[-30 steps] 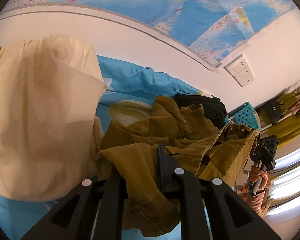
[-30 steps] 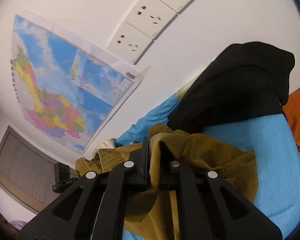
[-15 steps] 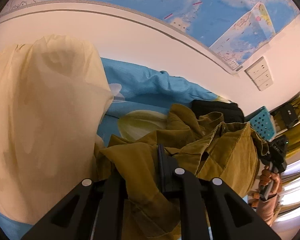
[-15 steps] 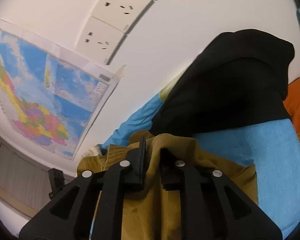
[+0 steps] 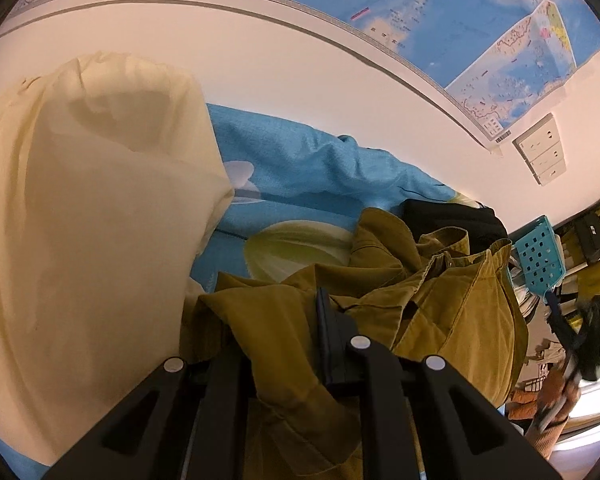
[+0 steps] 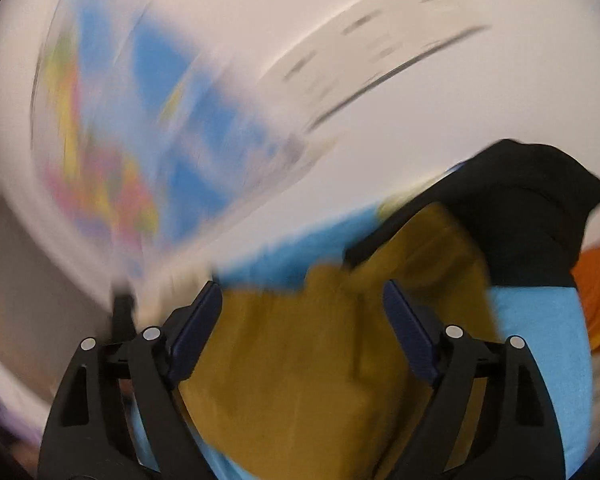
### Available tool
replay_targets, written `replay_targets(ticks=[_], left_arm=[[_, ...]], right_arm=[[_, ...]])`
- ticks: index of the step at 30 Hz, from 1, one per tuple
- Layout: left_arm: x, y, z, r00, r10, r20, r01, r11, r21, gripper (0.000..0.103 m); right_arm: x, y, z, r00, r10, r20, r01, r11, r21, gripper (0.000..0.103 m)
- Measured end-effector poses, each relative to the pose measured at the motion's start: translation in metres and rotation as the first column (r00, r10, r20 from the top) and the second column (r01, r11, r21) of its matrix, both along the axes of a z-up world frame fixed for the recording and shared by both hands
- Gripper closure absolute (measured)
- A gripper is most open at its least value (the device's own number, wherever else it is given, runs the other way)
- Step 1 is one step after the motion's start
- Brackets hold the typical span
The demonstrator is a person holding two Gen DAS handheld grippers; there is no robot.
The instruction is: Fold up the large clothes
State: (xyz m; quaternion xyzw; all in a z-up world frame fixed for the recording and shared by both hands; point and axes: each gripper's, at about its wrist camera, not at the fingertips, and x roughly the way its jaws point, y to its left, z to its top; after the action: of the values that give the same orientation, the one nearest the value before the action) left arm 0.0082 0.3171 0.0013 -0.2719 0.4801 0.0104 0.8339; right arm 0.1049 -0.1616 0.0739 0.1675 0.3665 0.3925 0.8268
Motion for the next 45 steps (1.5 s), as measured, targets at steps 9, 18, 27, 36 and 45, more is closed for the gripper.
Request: replay_targets(ticks=[9,18,27,36,45], left_arm=[[-0.011,-0.001,0.015,0.999,-0.008,0.036,0.009,0.999,-0.042,0.085],[-0.045,-0.011,0.060,0.976,-0.093,0.197,0.114,0.989,-0.098,0.047],[-0.064,-0.040,0.074,0.938,-0.166,0.305,0.157,0.986,0.054,0.034],[-0.014,-0.100,-0.010,0.971,-0.234,0.046,0.207,0.923,0.324,0.040],[-0.014,-0.114,-0.011,0.974,-0.221,0.045,0.181,0.887,0.425,0.039]], right_arm=[[-0.038,0.128,-0.057,0.975,0.179,0.130,-0.104,0.890,-0.444,0.039],[-0.023,0.120,-0.058,0.982,0.124,0.145,-0.052,0.905,-0.421,0.094],[-0.008,0.137,-0.046,0.978,0.074,0.196,0.021,0.895,-0.445,0.095],[-0.003,0.117,-0.060,0.990,0.044,0.132,0.017,0.906,-0.424,0.053],[-0.026,0.040,-0.045,0.981,-0.063,0.185,0.137,0.899,-0.417,0.019]])
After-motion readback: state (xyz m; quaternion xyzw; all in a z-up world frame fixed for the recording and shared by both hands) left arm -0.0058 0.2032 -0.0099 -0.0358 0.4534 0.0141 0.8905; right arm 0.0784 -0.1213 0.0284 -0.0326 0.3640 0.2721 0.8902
